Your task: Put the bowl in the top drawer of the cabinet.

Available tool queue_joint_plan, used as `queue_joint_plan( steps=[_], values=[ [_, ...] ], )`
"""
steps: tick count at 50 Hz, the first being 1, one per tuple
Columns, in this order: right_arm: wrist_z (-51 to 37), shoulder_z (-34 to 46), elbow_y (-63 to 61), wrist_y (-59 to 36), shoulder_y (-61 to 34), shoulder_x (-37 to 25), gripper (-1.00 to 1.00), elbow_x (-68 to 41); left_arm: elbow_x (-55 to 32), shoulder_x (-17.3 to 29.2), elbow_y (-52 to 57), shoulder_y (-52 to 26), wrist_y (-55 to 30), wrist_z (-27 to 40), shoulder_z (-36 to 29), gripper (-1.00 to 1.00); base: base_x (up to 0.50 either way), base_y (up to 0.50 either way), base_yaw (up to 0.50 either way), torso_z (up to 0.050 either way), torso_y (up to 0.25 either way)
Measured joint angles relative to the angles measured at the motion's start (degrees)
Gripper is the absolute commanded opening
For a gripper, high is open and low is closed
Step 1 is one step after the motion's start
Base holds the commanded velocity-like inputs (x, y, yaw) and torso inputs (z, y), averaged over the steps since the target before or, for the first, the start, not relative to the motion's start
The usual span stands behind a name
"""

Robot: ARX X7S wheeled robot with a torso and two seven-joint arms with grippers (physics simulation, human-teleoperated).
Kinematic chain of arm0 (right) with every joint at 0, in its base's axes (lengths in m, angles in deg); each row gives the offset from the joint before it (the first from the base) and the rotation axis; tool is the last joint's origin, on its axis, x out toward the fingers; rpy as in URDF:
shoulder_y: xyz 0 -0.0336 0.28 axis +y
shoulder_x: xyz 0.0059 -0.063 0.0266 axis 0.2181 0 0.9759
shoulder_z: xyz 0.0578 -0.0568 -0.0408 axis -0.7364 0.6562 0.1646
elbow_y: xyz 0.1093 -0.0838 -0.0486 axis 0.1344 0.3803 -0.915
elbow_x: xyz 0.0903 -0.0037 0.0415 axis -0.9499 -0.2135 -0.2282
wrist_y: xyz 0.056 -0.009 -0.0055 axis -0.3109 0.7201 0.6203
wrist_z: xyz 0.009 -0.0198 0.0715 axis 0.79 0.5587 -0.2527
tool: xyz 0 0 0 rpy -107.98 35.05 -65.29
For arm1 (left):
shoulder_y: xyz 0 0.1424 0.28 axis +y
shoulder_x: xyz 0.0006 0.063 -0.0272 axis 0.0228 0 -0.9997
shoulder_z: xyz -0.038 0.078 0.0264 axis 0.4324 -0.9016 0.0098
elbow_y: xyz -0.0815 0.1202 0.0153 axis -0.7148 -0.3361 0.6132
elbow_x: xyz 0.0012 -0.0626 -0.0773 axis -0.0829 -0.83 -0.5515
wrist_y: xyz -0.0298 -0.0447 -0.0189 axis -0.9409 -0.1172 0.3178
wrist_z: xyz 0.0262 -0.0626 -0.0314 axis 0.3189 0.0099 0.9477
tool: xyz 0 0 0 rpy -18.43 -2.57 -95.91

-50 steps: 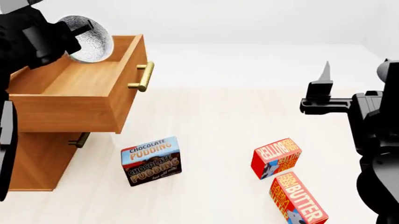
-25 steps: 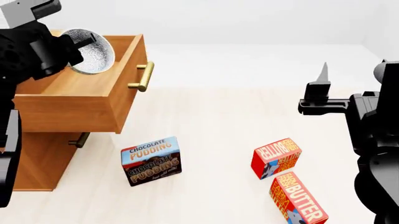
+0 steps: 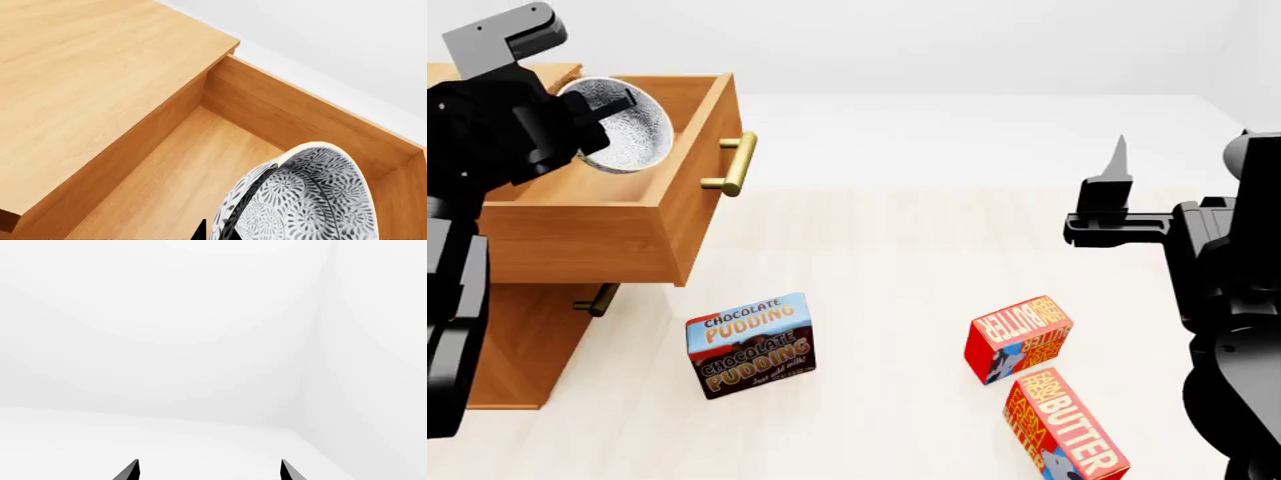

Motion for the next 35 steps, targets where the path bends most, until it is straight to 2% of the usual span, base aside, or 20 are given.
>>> queue_joint_plan(
  steps=[24,25,35],
  values=[
    [-0.40,0.74,0.74,0.71,-0.02,-0.05,1.00,-0.15,2.21,-0.52,-2.23,-0.10,0.67,-1.11,0.79,-1.00,0.00,0.00,0.00,0.000,0.000],
    [-0.40,0.77,0.78,0.77,-0.01,-0.06,1.00,-0.15,2.27,-0.51,-2.25,-0.10,0.65,-1.11,0.85,1.00,0.00,0.00,0.00,0.000,0.000],
    [-0.46,0.99,1.26,1.41,0.19,-0.14,1.00,-0.13,3.04,-0.46,-1.78,-0.29,0.50,-1.09,1.56,1.00,0.00,0.00,0.00,0.000,0.000]
  ],
)
